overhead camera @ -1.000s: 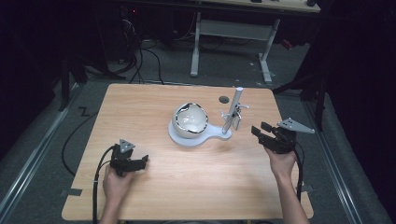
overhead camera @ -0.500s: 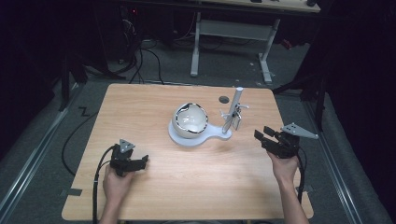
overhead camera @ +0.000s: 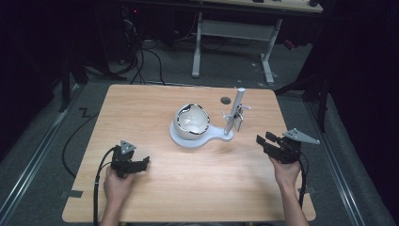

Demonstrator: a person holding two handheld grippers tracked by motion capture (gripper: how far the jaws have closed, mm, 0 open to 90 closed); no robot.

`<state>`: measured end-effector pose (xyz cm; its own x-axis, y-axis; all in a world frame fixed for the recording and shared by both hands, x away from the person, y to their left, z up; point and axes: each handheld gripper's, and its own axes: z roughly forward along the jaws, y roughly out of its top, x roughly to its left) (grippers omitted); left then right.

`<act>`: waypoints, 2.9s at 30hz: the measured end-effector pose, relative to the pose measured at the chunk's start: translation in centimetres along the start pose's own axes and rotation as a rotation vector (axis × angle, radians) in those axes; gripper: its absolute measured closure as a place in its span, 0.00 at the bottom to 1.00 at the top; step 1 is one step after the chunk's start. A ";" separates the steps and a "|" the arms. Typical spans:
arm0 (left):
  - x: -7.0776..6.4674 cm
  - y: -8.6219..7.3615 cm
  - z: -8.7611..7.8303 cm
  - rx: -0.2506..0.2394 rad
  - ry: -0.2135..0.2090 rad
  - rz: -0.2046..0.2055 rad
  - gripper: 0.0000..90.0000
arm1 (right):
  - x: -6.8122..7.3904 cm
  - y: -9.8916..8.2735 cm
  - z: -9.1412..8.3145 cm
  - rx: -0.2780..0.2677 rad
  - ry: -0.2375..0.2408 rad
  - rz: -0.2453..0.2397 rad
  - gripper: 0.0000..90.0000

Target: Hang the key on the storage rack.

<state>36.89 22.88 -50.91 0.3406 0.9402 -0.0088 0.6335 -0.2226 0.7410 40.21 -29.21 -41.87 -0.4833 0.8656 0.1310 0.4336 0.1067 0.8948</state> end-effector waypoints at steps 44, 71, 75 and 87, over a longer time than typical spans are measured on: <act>0.0 0.0 0.0 0.000 0.000 0.000 0.21 | 0.4 -3.2 3.5 0.131 -0.061 -0.025 0.56; 0.0 0.0 0.0 0.000 0.000 0.000 0.21 | 0.6 -4.7 6.4 0.225 -0.102 -0.058 0.54; 0.0 0.0 0.0 0.003 0.000 0.004 0.21 | 0.6 -4.9 6.8 0.244 -0.105 -0.059 0.53; 0.0 0.0 0.0 0.003 0.000 0.004 0.21 | 0.7 -5.7 8.0 0.290 -0.134 -0.085 0.51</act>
<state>36.89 22.91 -50.89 0.3434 0.9392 -0.0059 0.6341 -0.2272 0.7391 43.47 -25.31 -50.27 -0.4309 0.9023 -0.0140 0.6035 0.2997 0.7389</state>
